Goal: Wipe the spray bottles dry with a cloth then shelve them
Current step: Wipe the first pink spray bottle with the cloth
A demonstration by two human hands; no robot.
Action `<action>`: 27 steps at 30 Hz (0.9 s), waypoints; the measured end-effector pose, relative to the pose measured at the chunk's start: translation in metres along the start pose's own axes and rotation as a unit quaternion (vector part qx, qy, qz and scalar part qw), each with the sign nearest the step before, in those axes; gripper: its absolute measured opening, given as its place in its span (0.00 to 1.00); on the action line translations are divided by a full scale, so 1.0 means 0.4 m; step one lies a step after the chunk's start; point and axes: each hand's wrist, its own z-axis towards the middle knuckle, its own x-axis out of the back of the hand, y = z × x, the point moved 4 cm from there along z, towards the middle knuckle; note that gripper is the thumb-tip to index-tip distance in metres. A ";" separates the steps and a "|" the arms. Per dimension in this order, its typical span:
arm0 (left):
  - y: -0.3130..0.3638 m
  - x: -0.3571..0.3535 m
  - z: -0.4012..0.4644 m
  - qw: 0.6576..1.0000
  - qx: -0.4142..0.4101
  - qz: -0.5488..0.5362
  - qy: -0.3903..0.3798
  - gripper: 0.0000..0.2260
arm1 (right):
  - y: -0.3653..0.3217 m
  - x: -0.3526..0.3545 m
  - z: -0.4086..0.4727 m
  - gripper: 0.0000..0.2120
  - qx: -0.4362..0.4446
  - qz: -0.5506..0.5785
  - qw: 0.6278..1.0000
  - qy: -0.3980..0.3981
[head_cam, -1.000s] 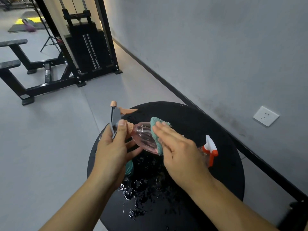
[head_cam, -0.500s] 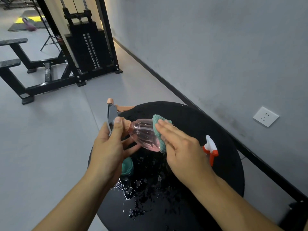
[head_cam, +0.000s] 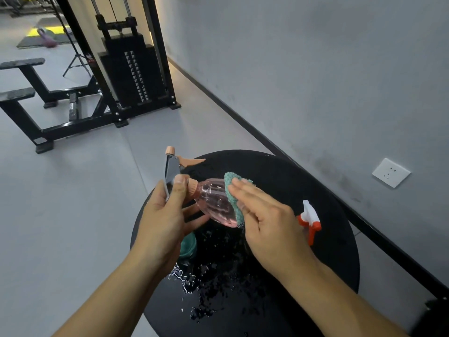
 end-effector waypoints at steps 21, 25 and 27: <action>-0.017 -0.010 -0.001 0.983 0.116 -0.124 0.065 0.08 | -0.009 -0.020 -0.006 0.20 0.044 0.016 0.998 0.049; -0.014 -0.014 -0.005 0.975 0.143 -0.148 0.084 0.09 | -0.021 -0.036 -0.017 0.20 0.047 0.009 0.998 0.037; -0.016 -0.012 -0.007 0.974 0.148 -0.142 0.100 0.11 | -0.026 -0.042 -0.021 0.20 0.050 0.007 0.998 0.026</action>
